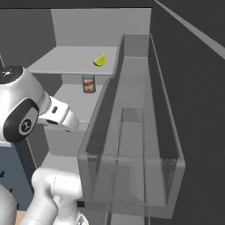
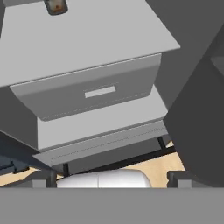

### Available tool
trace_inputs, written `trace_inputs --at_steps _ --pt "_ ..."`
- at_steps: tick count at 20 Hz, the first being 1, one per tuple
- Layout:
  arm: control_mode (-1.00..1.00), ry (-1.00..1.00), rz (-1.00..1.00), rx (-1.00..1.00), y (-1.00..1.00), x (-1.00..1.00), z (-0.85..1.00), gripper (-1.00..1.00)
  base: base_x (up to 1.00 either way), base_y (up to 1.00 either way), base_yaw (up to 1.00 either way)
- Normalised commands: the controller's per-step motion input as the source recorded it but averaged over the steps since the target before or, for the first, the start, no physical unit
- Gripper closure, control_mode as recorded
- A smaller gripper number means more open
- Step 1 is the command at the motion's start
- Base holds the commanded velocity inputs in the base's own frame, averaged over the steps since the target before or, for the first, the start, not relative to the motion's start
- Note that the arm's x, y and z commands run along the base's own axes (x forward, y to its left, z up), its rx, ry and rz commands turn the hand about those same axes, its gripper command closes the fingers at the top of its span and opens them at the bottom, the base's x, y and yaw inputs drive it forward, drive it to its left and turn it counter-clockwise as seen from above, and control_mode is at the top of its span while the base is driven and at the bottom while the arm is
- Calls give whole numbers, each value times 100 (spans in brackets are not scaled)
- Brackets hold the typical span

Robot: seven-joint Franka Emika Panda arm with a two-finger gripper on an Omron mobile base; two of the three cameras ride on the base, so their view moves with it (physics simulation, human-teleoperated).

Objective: Grab a lemon wedge from the fridge and one ice cube from the ice bowl, and put them in the glass of lemonade.

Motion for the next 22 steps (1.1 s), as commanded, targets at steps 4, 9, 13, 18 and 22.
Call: trace_inputs --at_steps 4,9,13,18,22 --pt "-100 -5 1 1 -1 -2 3 -100 27 -10 1" --pt "-100 -28 4 4 4 -41 29 -100 0 0 0" --pt "-100 -19 7 9 18 -8 57 -100 0 0 0" --pt "-100 -15 6 9 2 25 81 -100 0 0 0" --pt "-100 -20 4 3 -3 38 100 -100 0 0 0"
